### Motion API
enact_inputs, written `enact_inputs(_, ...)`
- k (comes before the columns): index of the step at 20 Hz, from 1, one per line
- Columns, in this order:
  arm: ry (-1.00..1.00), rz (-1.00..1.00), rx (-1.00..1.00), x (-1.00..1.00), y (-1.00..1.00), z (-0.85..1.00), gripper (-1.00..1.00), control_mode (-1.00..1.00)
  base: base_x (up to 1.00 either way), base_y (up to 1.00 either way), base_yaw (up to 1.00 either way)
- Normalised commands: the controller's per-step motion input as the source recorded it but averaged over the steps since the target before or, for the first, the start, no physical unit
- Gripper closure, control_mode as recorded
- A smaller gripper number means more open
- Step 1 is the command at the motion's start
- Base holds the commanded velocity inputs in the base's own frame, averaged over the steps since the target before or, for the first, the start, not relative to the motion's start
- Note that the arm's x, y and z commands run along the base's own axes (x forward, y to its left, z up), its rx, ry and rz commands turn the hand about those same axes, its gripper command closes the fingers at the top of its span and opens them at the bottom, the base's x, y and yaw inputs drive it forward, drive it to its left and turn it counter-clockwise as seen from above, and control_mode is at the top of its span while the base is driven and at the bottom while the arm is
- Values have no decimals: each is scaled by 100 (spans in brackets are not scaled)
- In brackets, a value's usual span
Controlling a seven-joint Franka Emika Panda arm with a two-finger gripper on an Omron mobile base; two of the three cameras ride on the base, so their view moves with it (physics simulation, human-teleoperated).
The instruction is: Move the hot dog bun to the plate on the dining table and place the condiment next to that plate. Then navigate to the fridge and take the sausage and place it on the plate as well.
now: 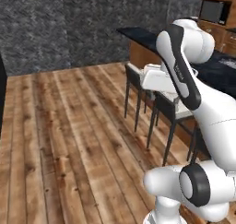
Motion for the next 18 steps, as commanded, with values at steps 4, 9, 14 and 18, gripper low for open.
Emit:
enact_inputs(4,0,0,0,0,0,0,-100,100,100,34,28)
enact_inputs(9,0,0,0,0,0,0,-100,100,100,27,26)
enact_inputs(14,0,0,0,0,0,0,-100,100,100,6,22)
enact_inputs(18,0,0,0,0,0,0,-100,100,100,20,20)
